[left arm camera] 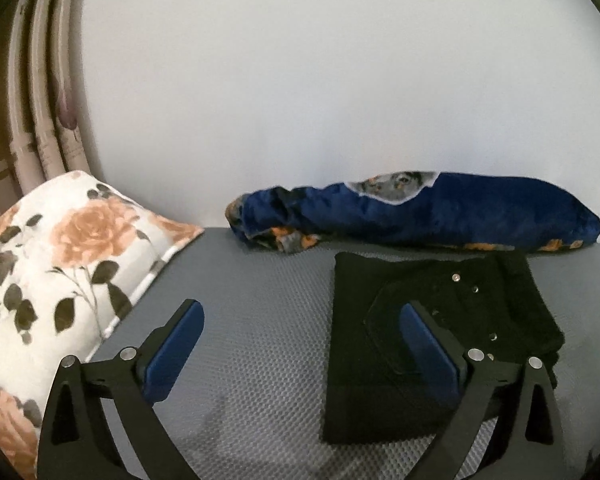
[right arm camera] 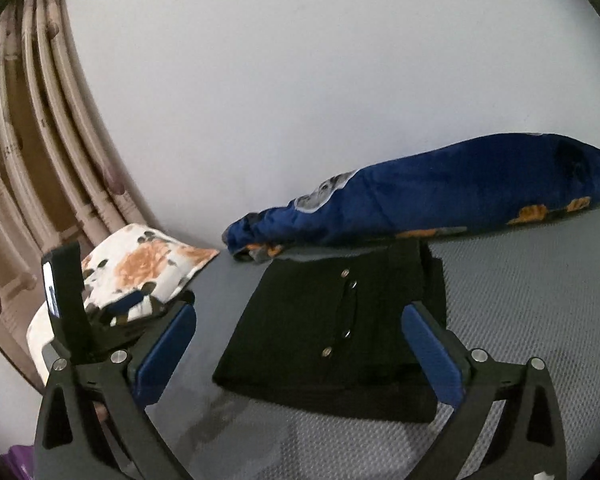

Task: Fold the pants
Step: 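Open both grippers and lift them away from the folded jeans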

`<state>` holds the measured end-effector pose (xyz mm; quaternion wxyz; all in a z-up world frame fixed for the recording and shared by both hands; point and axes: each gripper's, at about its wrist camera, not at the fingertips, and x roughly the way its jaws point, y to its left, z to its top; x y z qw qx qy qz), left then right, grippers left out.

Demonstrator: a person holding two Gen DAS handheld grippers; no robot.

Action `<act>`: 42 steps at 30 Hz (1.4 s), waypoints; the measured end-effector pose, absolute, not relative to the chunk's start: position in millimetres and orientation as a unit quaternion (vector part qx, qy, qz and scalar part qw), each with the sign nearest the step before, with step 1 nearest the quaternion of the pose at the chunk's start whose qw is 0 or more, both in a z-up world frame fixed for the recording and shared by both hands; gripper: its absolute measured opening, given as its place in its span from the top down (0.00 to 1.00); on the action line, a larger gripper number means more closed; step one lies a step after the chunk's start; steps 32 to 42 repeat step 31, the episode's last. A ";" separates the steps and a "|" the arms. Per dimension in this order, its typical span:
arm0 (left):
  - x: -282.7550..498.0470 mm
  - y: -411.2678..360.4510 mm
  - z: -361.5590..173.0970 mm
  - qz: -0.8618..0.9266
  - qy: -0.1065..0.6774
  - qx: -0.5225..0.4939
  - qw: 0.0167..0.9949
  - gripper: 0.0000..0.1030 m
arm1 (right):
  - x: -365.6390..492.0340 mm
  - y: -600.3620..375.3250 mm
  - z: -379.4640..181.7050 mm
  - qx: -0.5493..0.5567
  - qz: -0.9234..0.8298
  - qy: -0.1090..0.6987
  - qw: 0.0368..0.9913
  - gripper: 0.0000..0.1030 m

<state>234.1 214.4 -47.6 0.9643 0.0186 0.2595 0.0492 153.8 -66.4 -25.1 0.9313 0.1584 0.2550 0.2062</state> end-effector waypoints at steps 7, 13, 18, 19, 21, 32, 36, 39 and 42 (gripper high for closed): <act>217.6 215.1 -33.0 0.046 0.249 0.018 0.967 0.03 | 139.7 -56.0 -21.2 0.161 0.224 0.263 0.924 0.00; 206.6 214.5 -25.0 0.045 0.239 0.023 0.970 0.02 | 130.8 -51.6 -21.2 0.161 0.230 0.269 0.921 0.00; 200.8 219.8 -17.2 0.018 0.239 -0.001 0.971 0.00 | 124.3 -48.7 -20.3 0.157 0.234 0.269 0.921 0.00; 198.8 221.4 -15.6 0.009 0.238 -0.008 0.971 0.00 | 123.4 -48.5 -20.0 0.157 0.234 0.269 0.921 0.00; 196.5 226.0 -13.9 0.004 0.239 -0.025 0.971 0.00 | 120.7 -47.6 -19.4 0.156 0.235 0.270 0.921 0.00; 171.9 279.7 -14.9 0.065 0.210 -0.064 0.973 0.00 | 121.6 -0.4 -21.0 0.139 0.271 0.293 0.906 0.00; 171.9 279.7 -14.9 0.065 0.210 -0.064 0.973 0.00 | 121.6 -0.4 -21.0 0.139 0.271 0.293 0.906 0.00; 171.9 279.7 -14.9 0.065 0.210 -0.064 0.973 0.00 | 121.6 -0.4 -21.0 0.139 0.271 0.293 0.906 0.00; 171.9 279.7 -14.9 0.065 0.210 -0.064 0.973 0.00 | 121.6 -0.4 -21.0 0.139 0.271 0.293 0.906 0.00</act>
